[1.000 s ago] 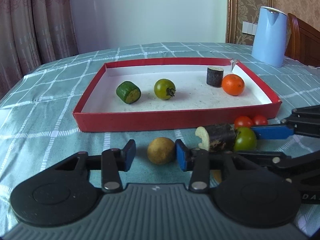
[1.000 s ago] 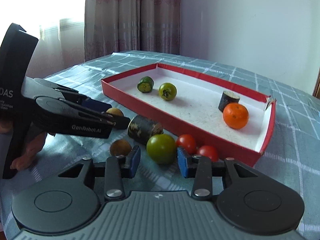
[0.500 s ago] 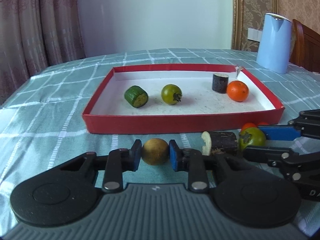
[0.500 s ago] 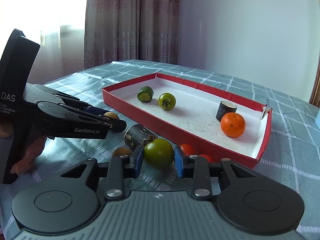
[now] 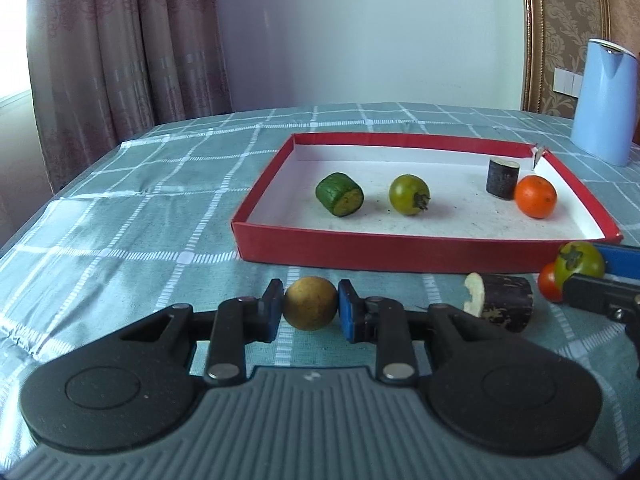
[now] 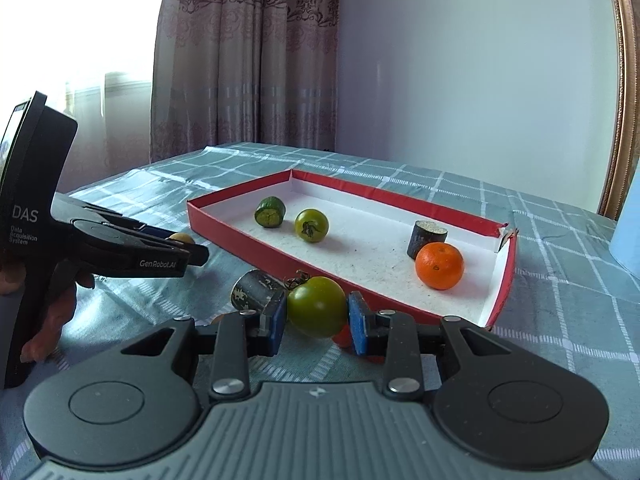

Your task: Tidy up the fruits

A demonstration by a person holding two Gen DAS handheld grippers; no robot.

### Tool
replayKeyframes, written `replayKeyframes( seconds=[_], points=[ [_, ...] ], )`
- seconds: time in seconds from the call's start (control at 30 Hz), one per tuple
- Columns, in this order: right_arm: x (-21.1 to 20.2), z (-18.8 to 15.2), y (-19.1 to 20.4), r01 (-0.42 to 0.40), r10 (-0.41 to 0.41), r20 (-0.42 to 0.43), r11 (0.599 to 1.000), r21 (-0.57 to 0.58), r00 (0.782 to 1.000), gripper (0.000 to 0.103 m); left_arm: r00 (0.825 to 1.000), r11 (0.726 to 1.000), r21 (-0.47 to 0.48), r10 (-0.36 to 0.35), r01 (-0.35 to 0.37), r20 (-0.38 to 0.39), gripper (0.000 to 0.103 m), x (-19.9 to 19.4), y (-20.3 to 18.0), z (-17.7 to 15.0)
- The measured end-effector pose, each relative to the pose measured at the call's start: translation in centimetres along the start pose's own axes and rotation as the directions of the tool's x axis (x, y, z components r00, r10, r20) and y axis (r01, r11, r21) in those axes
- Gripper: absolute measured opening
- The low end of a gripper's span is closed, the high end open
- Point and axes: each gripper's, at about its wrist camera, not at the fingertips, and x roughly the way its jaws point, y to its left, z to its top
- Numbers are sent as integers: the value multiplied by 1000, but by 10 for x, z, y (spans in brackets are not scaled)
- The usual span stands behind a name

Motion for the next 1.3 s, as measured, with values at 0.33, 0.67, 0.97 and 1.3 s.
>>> replayKeyframes(
  seconds=[0.33, 0.67, 0.97, 1.3],
  points=[
    [-4, 2, -6, 32, -32, 38, 999, 25, 999, 32, 999, 999, -2, 39, -39, 9, 26, -2, 0, -1],
    [-10, 4, -19, 78, -84, 71, 994, 81, 994, 32, 997, 999, 34, 40, -42, 64, 26, -16, -14, 3],
    [-12, 5, -30, 102, -113, 81, 987, 127, 990, 32, 995, 998, 58, 9, -15, 98, 26, -18, -33, 22],
    [-2, 16, -39, 107, -118, 70, 983, 152, 991, 32, 996, 999, 51, 6, -11, 88, 26, 12, -50, 51]
  ],
)
